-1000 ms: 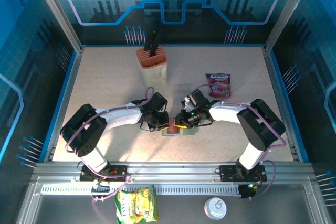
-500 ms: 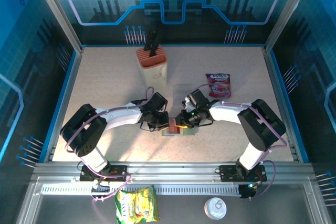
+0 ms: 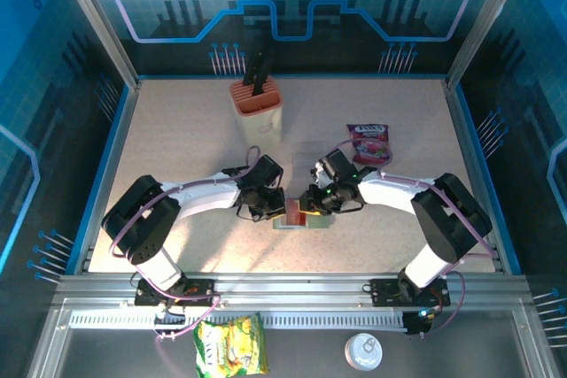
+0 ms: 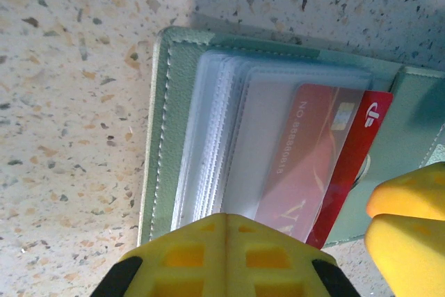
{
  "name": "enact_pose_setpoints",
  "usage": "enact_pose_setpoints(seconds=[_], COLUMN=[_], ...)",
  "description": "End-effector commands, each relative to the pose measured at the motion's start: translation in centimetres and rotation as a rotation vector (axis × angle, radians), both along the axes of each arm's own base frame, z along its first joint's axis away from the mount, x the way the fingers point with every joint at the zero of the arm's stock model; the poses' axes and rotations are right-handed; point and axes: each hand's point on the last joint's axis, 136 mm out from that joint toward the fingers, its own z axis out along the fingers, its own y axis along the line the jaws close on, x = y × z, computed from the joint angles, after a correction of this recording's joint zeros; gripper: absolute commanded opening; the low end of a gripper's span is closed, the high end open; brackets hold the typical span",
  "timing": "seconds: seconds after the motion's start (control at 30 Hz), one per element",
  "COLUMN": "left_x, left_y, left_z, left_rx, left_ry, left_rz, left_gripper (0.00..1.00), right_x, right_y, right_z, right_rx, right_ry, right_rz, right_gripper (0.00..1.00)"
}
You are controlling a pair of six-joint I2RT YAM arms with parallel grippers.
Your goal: Take the credit cards out of the card holder
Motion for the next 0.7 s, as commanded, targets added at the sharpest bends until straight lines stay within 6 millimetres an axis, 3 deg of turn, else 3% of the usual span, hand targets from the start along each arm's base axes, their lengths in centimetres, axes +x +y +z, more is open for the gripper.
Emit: enact_pose_setpoints(seconds=[0.0, 0.27, 0.67], left_x=[0.6, 0.6, -0.1], left_y=[-0.6, -2.2, -1.1], left_z=[2.0, 2.1, -0.5], left_rx=[-0.019, -0.058, 0.017], left_ry=[-0.038, -0.027, 0.036], left_rz=[-0.026, -0.067, -0.067], left_gripper=[0.0, 0.0, 0.0], right_x=[0.5, 0.6, 0.3], right_y=[-0.7, -1.2, -0.9], right_z=[0.7, 0.5, -1.5], right_rx=[0.009, 0.063, 0.117], right_ry=[-0.028, -0.045, 0.02], right_rz=[-0.007, -0.033, -0.044], right_gripper=[0.26, 0.33, 0.28])
